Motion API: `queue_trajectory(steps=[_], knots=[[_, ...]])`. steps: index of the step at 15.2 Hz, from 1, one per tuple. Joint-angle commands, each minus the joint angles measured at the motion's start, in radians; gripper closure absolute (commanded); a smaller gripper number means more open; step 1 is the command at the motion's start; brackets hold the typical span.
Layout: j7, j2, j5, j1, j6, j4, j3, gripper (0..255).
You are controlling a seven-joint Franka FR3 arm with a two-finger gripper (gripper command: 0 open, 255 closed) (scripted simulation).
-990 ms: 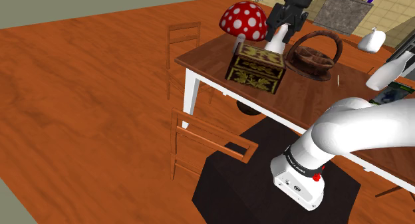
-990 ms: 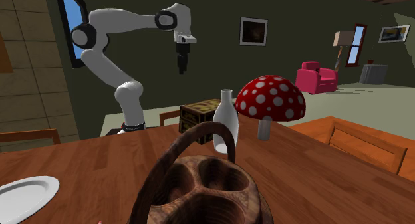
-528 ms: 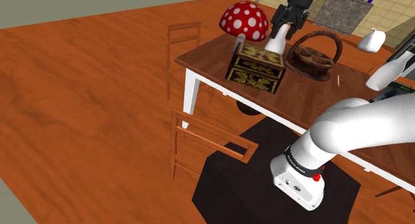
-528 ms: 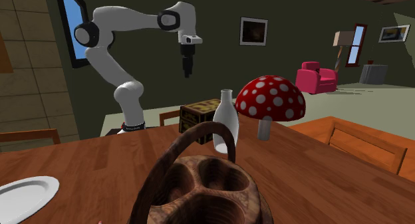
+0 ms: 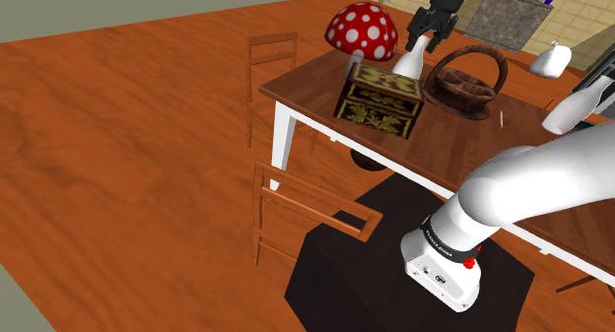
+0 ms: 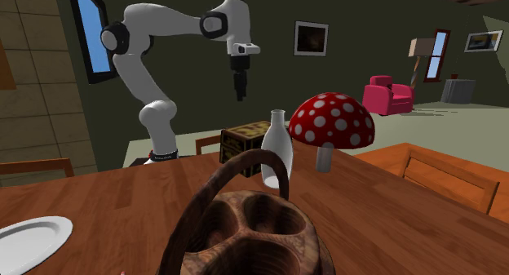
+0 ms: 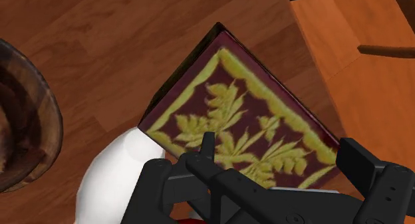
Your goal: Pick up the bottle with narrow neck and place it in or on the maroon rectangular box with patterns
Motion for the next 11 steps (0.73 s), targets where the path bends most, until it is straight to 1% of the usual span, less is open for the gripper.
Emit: queue_trajectory(steps=[1, 6, 11], knots=[[-0.039, 0.054, -0.004, -0.005, 0.027, 0.039, -0.034, 0], [-0.142, 0.191, 0.013, -0.017, 0.078, 0.153, -0.117, 0], [-0.256, 0.349, 0.071, -0.035, 0.110, 0.297, -0.197, 0]])
